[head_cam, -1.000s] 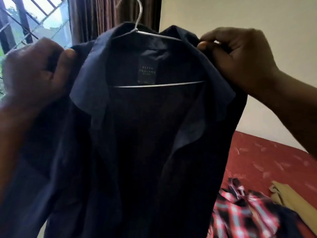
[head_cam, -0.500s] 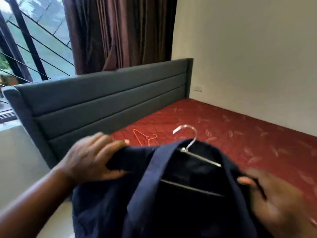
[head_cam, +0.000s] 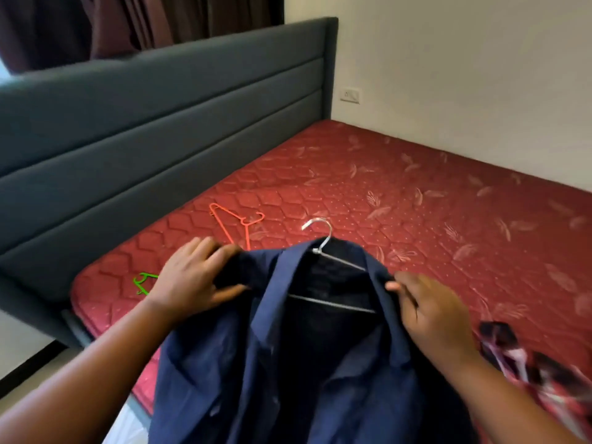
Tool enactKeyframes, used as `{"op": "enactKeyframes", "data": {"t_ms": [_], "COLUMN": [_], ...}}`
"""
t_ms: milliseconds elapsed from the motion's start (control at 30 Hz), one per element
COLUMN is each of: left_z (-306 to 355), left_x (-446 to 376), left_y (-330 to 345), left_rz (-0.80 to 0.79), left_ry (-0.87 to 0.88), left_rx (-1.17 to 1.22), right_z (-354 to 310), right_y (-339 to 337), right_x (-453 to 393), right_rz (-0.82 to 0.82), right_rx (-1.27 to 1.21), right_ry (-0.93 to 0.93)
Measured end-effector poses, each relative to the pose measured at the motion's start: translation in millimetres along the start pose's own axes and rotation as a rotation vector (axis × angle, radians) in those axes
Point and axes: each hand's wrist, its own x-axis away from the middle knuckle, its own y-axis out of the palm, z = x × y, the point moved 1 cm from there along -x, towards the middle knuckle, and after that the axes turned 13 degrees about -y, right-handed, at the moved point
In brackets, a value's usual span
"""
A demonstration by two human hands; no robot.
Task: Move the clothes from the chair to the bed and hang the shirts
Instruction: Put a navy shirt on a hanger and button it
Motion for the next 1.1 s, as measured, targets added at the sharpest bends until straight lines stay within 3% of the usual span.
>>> {"op": "enactKeyframes", "data": {"t_ms": [167,333,433,533,633,700,833,933,1100], "left_z": [-46,-73,-79,-71,-62,-59,-59,-58,-63], "left_x": [-89,-170,-191,-155,-41,58,229,300,336], "left_y": [96,200,265,319,350,347,299,265,255], "left_rz": [-0.196,-0.297,-0.405,-0.557,-0.649,-0.694,-0.777,-0.814,-0.925], "left_ry": [-0.081,-0.156,-0.336,-0.526,-0.505,-0.418,-0.303,-0.191,-0.232], "left_rx": [0.033,-0.059,-0.057,0.112,0.305,0.356,0.422,0.409,0.297], "right_z": [52,114,145,140,80,12,-134,-212,-277], "right_y": [88,196,256,301,335,332,279,242,229], "right_x": [-63,-102,-108,-79,7,84,209,267,311], "right_rz": [-0.135,-0.254,-0.286,-0.247,-0.237,-0.338,-0.596,-0.673,-0.72], "right_rx": [0.071,0.075,0.099,0.031,-0.216,-0.323,-0.379,-0.43,-0.514], "right_ry": [0.2,0.376,0.495,0.744,0.849,0.829,0.716,0.724,1.174]}}
